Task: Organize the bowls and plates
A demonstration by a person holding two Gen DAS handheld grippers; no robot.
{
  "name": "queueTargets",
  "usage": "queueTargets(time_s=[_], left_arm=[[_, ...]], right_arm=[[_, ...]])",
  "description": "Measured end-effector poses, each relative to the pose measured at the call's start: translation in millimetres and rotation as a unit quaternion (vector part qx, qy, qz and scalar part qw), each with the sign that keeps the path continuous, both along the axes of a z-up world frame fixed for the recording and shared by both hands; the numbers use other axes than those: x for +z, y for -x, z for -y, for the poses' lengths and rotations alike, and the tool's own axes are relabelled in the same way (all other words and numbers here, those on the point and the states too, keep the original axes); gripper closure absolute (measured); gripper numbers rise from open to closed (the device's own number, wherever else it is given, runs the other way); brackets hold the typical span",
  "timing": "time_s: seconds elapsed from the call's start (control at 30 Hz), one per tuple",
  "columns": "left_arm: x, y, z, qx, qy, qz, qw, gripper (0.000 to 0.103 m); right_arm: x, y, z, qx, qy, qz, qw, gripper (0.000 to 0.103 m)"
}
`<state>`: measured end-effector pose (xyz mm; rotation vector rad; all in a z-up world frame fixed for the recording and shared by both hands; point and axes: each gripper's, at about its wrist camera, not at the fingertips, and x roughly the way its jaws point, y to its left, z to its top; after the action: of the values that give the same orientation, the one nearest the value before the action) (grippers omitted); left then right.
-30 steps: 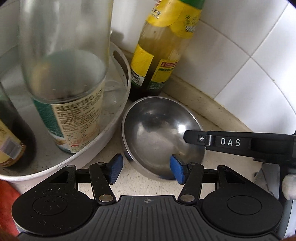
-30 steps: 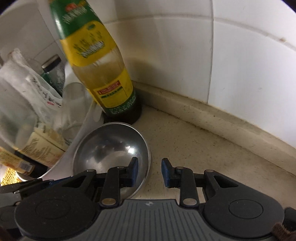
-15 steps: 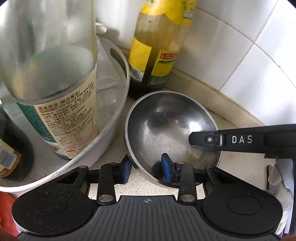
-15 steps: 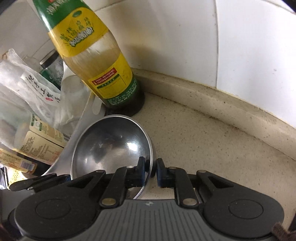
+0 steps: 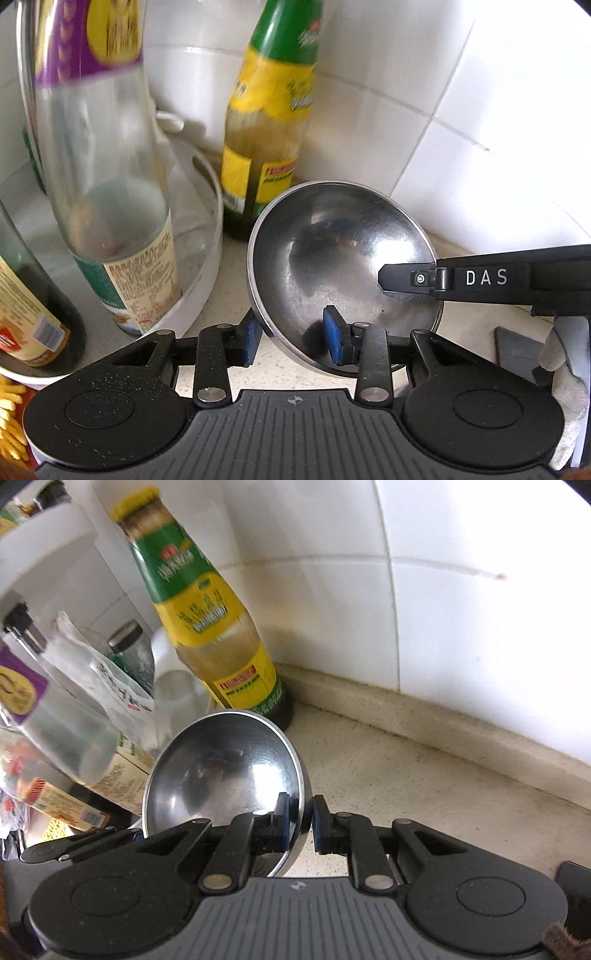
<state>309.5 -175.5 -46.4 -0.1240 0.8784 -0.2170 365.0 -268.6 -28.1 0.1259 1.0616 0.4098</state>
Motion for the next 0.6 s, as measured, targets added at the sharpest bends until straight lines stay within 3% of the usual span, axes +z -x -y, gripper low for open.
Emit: queueTargets(time_s=[0.6], left_arm=[[58, 57, 3, -0.042, 0.002, 0.073, 0.9965, 0.056]], right_arm=[[78, 65, 9, -0.029, 0.009, 0.072, 0.997, 0.090]])
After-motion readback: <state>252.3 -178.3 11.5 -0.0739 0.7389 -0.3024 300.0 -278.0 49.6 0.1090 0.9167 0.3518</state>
